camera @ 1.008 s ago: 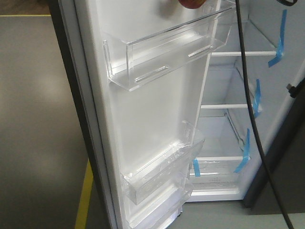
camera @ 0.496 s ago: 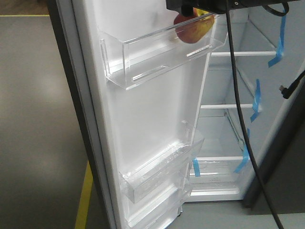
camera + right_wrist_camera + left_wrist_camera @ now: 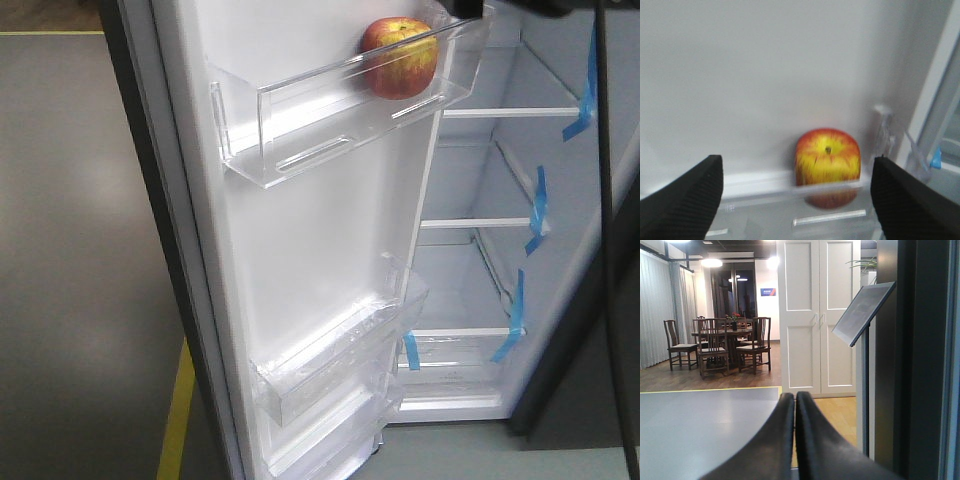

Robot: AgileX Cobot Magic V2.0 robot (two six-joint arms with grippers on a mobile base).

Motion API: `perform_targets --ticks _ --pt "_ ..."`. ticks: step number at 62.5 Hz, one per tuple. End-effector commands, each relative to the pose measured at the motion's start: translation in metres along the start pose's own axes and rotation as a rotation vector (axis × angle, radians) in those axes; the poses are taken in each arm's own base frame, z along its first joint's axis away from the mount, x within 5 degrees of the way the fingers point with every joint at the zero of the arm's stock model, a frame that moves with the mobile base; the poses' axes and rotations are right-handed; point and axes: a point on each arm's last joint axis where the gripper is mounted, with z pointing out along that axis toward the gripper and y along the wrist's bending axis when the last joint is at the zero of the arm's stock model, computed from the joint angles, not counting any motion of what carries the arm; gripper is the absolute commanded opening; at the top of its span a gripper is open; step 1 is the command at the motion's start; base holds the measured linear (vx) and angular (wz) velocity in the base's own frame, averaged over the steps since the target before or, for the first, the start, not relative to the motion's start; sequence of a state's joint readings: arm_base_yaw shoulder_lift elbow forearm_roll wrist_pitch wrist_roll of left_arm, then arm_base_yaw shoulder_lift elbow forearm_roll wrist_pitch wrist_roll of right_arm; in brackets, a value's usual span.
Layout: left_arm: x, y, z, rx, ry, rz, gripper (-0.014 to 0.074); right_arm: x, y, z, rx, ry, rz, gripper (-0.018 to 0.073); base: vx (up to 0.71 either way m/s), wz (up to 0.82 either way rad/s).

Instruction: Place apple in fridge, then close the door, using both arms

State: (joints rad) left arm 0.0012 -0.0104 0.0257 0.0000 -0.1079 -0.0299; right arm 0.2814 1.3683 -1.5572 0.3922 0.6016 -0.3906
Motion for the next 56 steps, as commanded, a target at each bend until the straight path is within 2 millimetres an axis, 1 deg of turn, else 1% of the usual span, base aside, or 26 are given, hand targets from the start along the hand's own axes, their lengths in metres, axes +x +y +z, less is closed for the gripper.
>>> perform_targets --ticks 1,4,10,13,16,20,21,23,35,43,56 --pt "0.0 0.0 -0.002 0.002 -0.068 -0.006 -0.0006 0.003 0.006 -0.037 0.035 -0.11 0.0 0.0571 0.0 0.0" --pt "0.0 0.0 -0.002 0.002 -0.068 -0.006 -0.0006 0.015 0.01 -0.051 0.033 -0.098 0.002 0.0571 0.0 0.0" --pt "0.0 0.0 -0.002 0.002 -0.068 -0.006 -0.0006 0.039 0.015 -0.066 0.031 -0.065 0.007 0.0571 0.0 0.0" --pt "0.0 0.0 -0.002 0.002 -0.068 -0.006 -0.0006 0.051 0.018 -0.079 0.031 -0.061 0.005 0.0571 0.0 0.0" --pt "0.0 0.0 -0.002 0.002 -0.068 -0.006 -0.0006 0.061 0.021 -0.088 0.029 -0.051 0.007 0.0571 0.0 0.0" --pt "0.0 0.0 -0.002 0.002 -0.068 -0.006 -0.0006 0.079 0.025 -0.099 0.022 -0.029 0.01 0.0571 0.0 0.0" --pt "0.0 0.0 -0.002 0.002 -0.068 -0.006 -0.0006 0.083 0.027 -0.105 0.018 -0.025 0.009 0.0571 0.0 0.0" --pt "0.0 0.0 -0.002 0.002 -0.068 -0.006 -0.0006 0.092 0.029 -0.109 0.013 -0.009 0.011 0.0571 0.0 0.0" --pt "0.0 0.0 -0.002 0.002 -0.068 -0.006 -0.0006 0.135 0.044 -0.148 -0.033 0.029 0.019 0.0571 0.0 0.0" --pt "0.0 0.0 -0.002 0.002 -0.068 -0.006 -0.0006 0.158 0.056 -0.171 -0.088 0.041 0.04 0.0568 0.0 0.0" --pt "0.0 0.0 -0.002 0.002 -0.068 -0.006 -0.0006 0.194 0.071 -0.196 -0.175 0.073 0.062 0.0568 0.0 0.0"
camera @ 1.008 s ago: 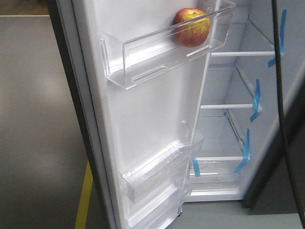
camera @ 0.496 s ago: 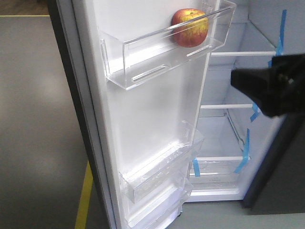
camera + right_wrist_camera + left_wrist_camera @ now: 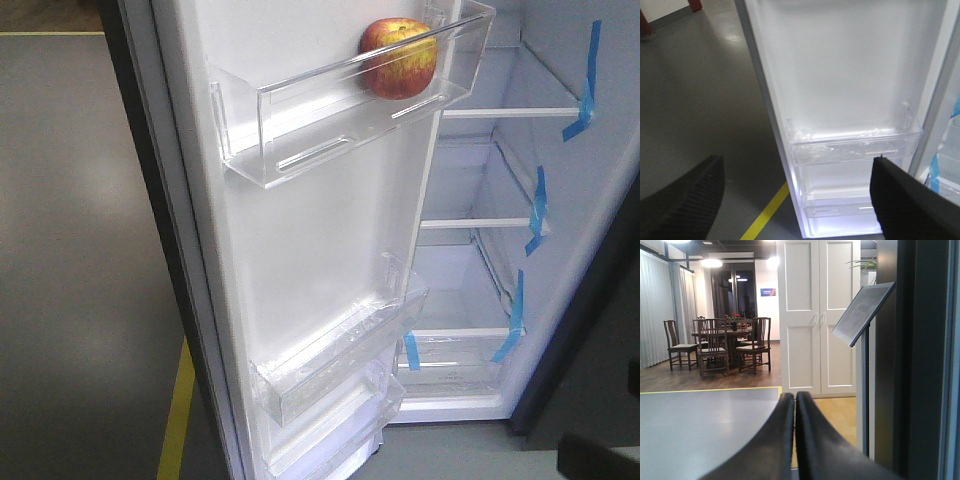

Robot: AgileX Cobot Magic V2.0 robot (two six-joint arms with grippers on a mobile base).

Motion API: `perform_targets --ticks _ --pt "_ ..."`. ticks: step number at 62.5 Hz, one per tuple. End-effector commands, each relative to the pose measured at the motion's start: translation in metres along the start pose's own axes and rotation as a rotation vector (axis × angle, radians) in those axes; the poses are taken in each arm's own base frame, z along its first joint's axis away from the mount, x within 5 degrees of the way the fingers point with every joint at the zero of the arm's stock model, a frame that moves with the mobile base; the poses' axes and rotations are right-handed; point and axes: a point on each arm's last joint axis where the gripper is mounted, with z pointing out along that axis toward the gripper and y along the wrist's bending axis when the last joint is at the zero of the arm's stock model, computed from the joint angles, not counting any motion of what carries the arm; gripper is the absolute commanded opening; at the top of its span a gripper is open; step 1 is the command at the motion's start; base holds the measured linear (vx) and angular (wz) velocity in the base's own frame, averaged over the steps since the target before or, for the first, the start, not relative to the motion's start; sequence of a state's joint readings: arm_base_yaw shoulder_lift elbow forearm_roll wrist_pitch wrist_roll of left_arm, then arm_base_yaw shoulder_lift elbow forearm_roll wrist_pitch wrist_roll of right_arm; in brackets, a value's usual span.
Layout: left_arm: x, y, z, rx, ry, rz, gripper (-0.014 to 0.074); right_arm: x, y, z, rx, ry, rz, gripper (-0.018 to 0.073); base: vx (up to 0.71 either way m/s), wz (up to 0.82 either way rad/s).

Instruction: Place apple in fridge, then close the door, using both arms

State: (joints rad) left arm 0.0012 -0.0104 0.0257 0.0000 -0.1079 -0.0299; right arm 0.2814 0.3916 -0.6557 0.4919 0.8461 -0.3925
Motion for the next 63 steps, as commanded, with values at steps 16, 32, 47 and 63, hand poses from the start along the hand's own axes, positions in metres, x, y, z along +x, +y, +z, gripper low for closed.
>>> perform_targets --ticks 16,32,47,63 --pt "0.0 0.0 -0.002 0.002 -0.068 -0.006 -0.0006 0.038 0.018 -0.024 -0.075 -0.019 -0.027 0.0568 0.0 0.0" --pt "0.0 0.0 -0.002 0.002 -0.068 -0.006 -0.0006 0.06 0.023 -0.028 -0.105 0.031 -0.04 0.0568 0.0 0.0" --pt "0.0 0.0 -0.002 0.002 -0.068 -0.006 -0.0006 0.063 0.024 -0.028 -0.114 0.055 -0.041 0.0568 0.0 0.0" --pt "-0.006 0.0 -0.001 0.004 -0.084 -0.011 -0.0006 0.063 0.024 -0.028 -0.115 0.056 -0.042 0.0568 0.0 0.0"
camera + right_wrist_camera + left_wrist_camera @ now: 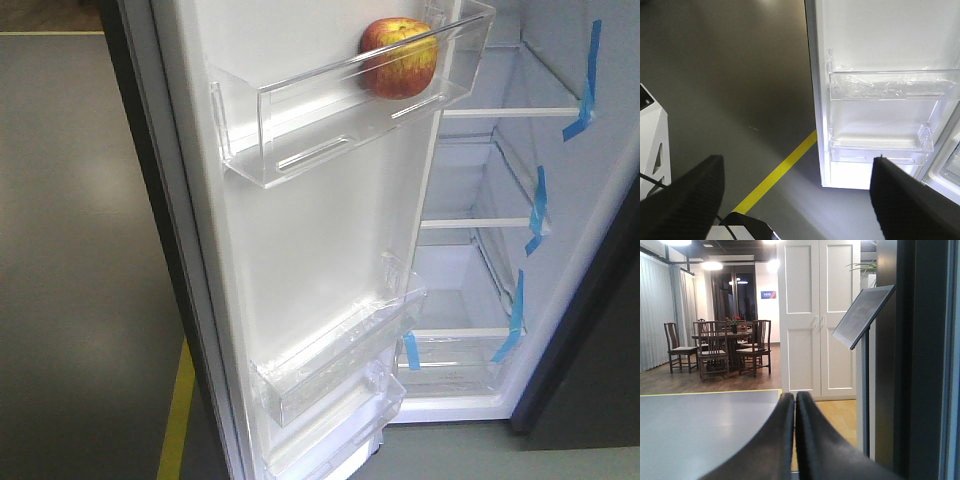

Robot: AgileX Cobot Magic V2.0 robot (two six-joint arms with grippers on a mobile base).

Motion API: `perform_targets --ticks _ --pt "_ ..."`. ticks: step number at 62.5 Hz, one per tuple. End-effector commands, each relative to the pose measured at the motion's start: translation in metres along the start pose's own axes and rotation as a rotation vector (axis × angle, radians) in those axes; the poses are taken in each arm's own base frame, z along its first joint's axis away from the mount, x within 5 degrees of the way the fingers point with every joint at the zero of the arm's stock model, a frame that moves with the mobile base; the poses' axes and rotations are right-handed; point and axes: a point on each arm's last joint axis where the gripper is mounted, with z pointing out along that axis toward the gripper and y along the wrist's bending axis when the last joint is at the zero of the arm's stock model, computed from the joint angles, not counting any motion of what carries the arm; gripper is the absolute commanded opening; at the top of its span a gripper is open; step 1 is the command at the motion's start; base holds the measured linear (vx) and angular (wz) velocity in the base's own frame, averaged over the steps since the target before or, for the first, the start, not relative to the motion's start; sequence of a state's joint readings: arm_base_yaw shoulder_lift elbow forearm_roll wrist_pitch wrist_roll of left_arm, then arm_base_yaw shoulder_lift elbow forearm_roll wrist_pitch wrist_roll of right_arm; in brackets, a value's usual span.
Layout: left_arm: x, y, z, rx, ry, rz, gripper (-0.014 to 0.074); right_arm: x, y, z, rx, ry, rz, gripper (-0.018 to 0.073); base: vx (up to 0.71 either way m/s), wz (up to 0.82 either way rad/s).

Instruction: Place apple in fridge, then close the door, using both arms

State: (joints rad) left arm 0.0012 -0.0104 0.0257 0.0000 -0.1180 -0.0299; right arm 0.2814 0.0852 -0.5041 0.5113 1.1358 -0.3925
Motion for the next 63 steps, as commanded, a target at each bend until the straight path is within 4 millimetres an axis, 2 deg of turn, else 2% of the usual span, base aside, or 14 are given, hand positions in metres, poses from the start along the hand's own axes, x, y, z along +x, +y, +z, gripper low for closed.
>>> perform_targets --ticks 1,16,22,37,49,63 --pt "-0.006 0.0 -0.001 0.004 -0.073 -0.014 -0.0006 -0.011 0.001 -0.003 -0.002 -0.065 0.006 0.0568 0.0 0.0" --pt "-0.061 -0.002 0.011 0.001 0.002 -0.003 -0.0006 -0.011 0.001 -0.003 -0.002 -0.065 0.006 0.0568 0.0 0.0" --pt "-0.085 -0.003 0.024 -0.002 0.091 -0.003 -0.0006 -0.011 0.001 -0.003 -0.002 -0.065 0.006 0.0568 0.0 0.0" --pt "-0.124 -0.004 0.067 -0.009 0.335 -0.002 -0.0006 -0.011 0.001 -0.003 -0.002 -0.065 0.006 0.0568 0.0 0.0" --pt "-0.128 -0.004 0.104 -0.015 0.528 -0.002 -0.0006 -0.011 0.001 -0.003 -0.002 -0.065 0.006 0.0568 0.0 0.0" --pt "-0.103 -0.003 0.131 -0.019 0.657 -0.002 -0.0006 -0.011 0.001 -0.003 -0.002 -0.065 0.006 0.0568 0.0 0.0"
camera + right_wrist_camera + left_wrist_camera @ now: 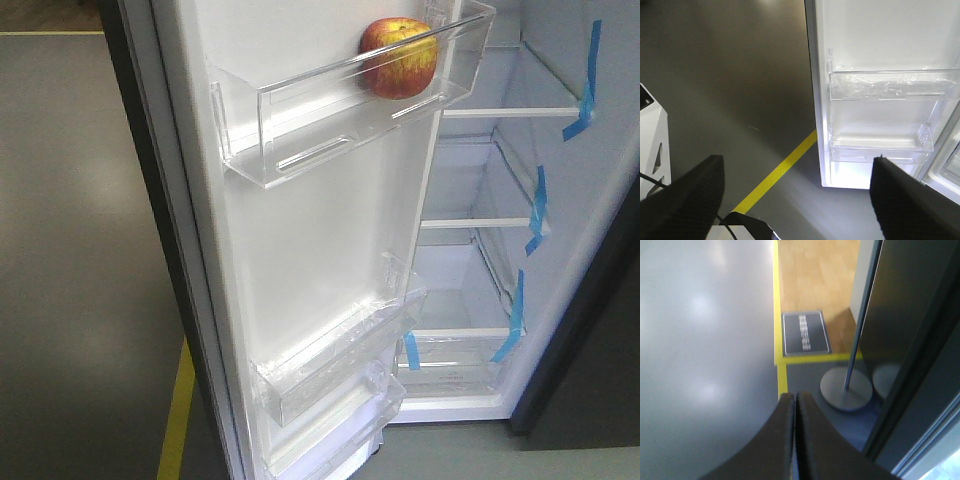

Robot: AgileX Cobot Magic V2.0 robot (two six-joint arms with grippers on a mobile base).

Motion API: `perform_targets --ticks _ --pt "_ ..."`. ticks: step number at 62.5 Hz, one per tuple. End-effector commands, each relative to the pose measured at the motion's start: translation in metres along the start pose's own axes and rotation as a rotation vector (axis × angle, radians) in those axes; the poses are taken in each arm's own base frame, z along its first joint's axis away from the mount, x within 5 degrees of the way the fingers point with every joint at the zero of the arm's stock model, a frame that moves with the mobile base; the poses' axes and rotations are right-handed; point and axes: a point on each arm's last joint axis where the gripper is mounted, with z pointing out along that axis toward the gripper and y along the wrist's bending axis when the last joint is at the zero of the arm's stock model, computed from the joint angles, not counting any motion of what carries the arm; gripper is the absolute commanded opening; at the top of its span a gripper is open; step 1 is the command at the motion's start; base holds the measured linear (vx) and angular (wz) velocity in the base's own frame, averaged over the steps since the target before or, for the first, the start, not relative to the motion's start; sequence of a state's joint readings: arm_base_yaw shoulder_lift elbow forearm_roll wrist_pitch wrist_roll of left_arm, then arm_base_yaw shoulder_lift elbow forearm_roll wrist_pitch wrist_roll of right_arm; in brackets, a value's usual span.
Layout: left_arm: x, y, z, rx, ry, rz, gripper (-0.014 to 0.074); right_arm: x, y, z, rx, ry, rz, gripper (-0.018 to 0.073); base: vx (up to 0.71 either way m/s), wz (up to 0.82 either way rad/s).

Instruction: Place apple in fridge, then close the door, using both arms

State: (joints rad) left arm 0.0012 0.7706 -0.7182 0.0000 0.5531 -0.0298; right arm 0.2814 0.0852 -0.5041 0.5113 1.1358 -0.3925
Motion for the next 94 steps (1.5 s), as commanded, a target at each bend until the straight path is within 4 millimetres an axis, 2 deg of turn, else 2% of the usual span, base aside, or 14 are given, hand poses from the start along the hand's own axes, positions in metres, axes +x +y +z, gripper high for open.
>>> perform_targets --ticks 1,14,23,40,68,85,94 --pt "-0.013 -0.001 0.008 0.003 -0.045 -0.002 -0.0006 -0.011 0.001 -0.003 -0.002 -0.065 0.006 0.0568 0.0 0.0" --pt "-0.019 -0.001 0.04 0.002 -0.016 -0.002 -0.0006 -0.011 0.001 -0.003 -0.002 -0.065 0.006 0.0568 0.0 0.0" --pt "-0.03 -0.001 0.068 -0.003 0.131 0.0 -0.0006 -0.011 0.001 -0.003 -0.002 -0.064 0.006 0.0568 0.0 0.0" --pt "-0.061 -0.003 0.128 0.007 0.308 0.011 -0.0006 -0.011 0.001 -0.003 -0.002 -0.064 0.006 0.0568 0.0 0.0" --pt "-0.103 -0.024 0.209 0.215 0.326 -0.049 -0.0006 -0.011 0.001 -0.003 -0.002 -0.064 0.006 0.0568 0.0 0.0" --pt "-0.111 -0.04 0.249 0.391 0.318 -0.114 -0.0006 -0.011 0.001 -0.003 -0.002 -0.064 0.006 0.0568 0.0 0.0" --pt "-0.115 -0.048 0.264 0.472 0.299 -0.184 -0.0006 -0.011 0.001 -0.003 -0.002 -0.064 0.006 0.0568 0.0 0.0"
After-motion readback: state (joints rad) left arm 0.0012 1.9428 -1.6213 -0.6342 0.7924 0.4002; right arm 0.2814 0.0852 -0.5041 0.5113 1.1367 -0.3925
